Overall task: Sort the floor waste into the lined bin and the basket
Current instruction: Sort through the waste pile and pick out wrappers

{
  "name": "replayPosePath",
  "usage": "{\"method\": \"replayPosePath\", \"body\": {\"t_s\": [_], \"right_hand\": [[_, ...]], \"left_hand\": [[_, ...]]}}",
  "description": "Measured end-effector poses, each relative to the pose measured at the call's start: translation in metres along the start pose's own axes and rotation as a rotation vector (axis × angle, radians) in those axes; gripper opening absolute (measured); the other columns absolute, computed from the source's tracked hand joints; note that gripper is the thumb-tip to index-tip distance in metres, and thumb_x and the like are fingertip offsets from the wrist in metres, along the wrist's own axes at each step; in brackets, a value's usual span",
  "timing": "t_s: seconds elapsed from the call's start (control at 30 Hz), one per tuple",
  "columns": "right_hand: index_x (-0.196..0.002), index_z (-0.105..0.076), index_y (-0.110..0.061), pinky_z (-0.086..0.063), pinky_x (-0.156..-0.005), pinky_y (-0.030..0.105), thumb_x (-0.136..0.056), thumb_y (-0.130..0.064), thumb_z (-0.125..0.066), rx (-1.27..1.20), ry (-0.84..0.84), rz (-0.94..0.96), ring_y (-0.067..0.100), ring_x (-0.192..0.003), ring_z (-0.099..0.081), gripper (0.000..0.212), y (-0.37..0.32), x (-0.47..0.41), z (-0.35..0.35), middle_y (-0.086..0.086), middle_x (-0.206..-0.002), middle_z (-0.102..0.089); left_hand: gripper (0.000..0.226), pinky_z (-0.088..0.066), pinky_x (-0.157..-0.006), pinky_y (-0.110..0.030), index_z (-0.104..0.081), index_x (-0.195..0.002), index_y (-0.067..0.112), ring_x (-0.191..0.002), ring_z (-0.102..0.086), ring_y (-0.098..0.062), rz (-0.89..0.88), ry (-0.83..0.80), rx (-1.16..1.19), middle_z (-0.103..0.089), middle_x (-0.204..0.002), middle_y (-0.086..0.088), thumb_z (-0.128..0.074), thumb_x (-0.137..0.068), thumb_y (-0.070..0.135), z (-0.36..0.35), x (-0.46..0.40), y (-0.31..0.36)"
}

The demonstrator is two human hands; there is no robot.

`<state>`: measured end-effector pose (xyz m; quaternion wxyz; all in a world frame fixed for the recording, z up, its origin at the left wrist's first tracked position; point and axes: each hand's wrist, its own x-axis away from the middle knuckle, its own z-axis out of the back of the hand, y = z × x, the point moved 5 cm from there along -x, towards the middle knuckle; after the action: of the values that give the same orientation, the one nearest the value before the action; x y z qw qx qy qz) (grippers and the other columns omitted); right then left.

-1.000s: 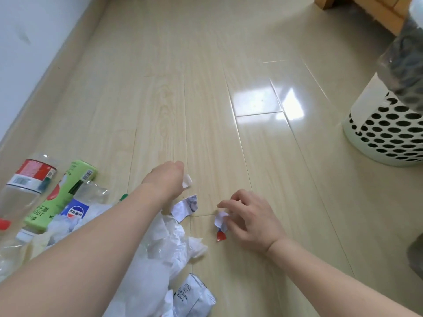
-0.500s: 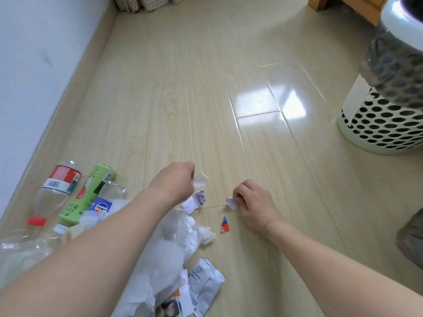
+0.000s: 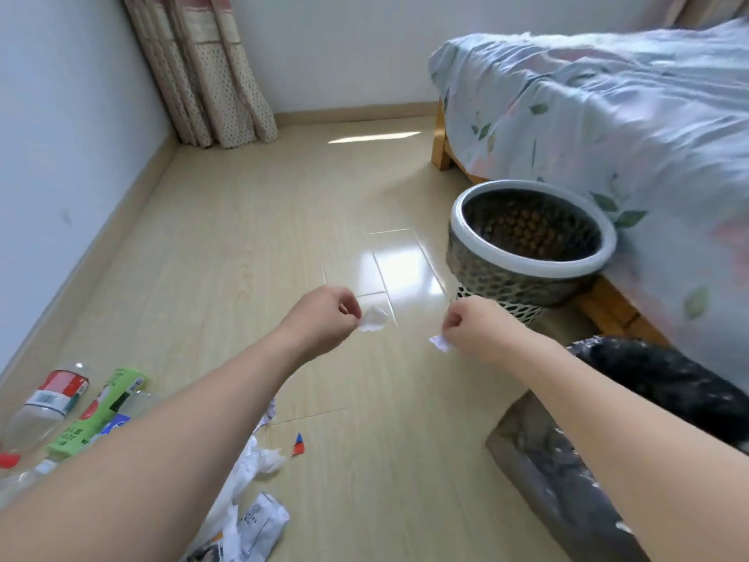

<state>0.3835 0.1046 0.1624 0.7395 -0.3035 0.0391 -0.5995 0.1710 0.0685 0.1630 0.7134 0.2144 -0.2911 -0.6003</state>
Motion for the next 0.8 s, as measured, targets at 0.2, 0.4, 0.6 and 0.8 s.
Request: {"method": "replayPosePath", "body": {"t_s": [0.2, 0.4, 0.6, 0.8], "right_hand": [[-0.074, -0.065, -0.019, -0.044, -0.065, 0.025, -0.086, -0.012, -0.057, 0.023, 0.208, -0.242, 0.020, -0.084, -0.062, 0.016, 0.113, 0.078, 0.092, 0.003, -0.088, -0.066], [-0.076, -0.062, -0.010, -0.046, -0.059, 0.028, -0.080, -0.009, -0.060, 0.159, 0.166, -0.441, 0.029, -0.074, -0.059, 0.005, 0.207, 0.136, 0.090, 0.007, -0.075, -0.062], [-0.061, -0.050, -0.016, -0.037, -0.050, 0.025, -0.081, -0.005, -0.046, 0.217, 0.208, -0.444, 0.023, -0.057, -0.046, 0.023, 0.213, 0.146, 0.078, 0.004, -0.062, -0.050], [-0.095, -0.067, -0.017, -0.053, -0.083, 0.036, -0.090, -0.016, -0.047, 0.134, 0.318, -0.165, 0.024, -0.089, -0.062, 0.021, 0.107, 0.102, 0.063, 0.003, -0.097, -0.067]], "left_hand": [[0.013, -0.042, -0.053, -0.020, -0.065, -0.077, 0.020, -0.066, -0.060, -0.014, -0.224, -0.139, 0.035, -0.068, -0.076, 0.000, -0.059, -0.081, 0.010, -0.073, 0.004, 0.140], [0.012, -0.045, -0.059, -0.018, -0.070, -0.086, 0.022, -0.075, -0.061, -0.007, -0.434, -0.343, -0.064, -0.066, -0.082, 0.010, -0.059, -0.085, 0.016, -0.182, 0.045, 0.218], [0.021, -0.052, -0.075, -0.025, -0.071, -0.097, 0.021, -0.087, -0.063, -0.012, -0.447, -0.346, -0.123, -0.068, -0.093, 0.008, -0.052, -0.088, 0.017, -0.188, 0.064, 0.205], [0.022, -0.055, -0.079, -0.034, -0.070, -0.092, 0.019, -0.086, -0.064, -0.019, -0.271, -0.128, -0.253, -0.070, -0.095, 0.001, -0.048, -0.086, 0.017, -0.082, 0.047, 0.131]]}}
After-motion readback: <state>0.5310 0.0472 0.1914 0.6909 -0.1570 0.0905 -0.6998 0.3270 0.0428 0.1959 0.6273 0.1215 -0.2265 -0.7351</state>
